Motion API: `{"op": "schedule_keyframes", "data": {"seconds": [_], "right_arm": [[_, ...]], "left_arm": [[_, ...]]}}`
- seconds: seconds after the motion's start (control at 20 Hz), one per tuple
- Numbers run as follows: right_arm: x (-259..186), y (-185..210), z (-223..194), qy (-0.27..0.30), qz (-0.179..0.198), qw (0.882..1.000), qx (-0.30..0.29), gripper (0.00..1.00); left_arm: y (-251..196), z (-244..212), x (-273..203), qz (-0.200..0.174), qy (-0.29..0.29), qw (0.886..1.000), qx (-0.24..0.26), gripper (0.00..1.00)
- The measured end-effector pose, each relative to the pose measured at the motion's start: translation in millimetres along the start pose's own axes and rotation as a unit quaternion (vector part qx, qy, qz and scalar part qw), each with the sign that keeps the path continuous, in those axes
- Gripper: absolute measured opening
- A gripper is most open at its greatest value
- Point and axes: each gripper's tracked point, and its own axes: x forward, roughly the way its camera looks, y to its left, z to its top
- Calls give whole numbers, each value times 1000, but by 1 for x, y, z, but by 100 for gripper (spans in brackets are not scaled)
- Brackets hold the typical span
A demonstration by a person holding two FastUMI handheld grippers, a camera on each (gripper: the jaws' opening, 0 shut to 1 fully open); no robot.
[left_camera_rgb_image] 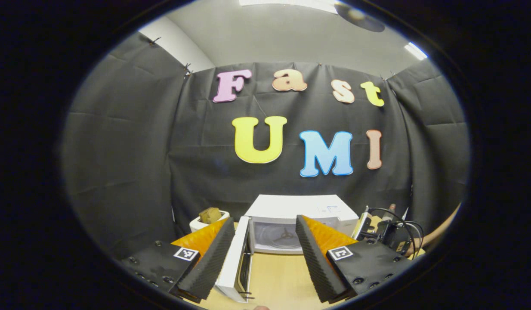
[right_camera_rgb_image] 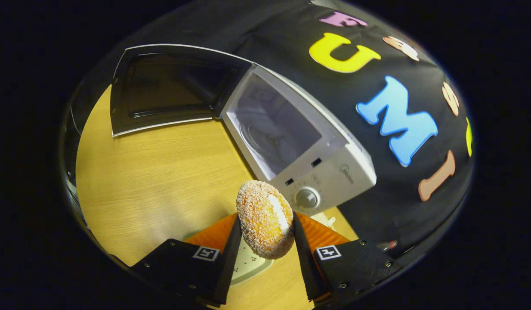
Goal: Open the microwave oven with the left hand, put the food in, and close the microwave oven.
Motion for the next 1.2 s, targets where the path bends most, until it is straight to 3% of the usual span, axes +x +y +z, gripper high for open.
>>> {"op": "schedule_keyframes", "data": {"seconds": [0.3,0.65,0.75,0.9,1.0,1.1,1.2], "right_arm": [[26,-10,51,-45,-50,988,-141,67],[75,-17,84,-69,-91,957,-267,67],[92,-19,88,-69,-98,948,-293,67],[116,-20,93,-70,-105,939,-322,67],[128,-14,98,-71,-105,932,-339,67],[138,-10,103,-76,-106,928,-348,67],[154,-7,106,-76,-108,925,-357,67]], "left_arm": [[34,-12,-13,34,1,999,1,90],[70,-33,-29,77,18,997,-13,89],[80,-36,-34,87,21,996,-15,89],[95,-36,-43,106,22,994,-17,98],[102,-38,-47,114,25,993,-20,90],[108,-41,-48,122,32,992,-19,94],[116,-44,-49,132,38,990,-15,90]]}}
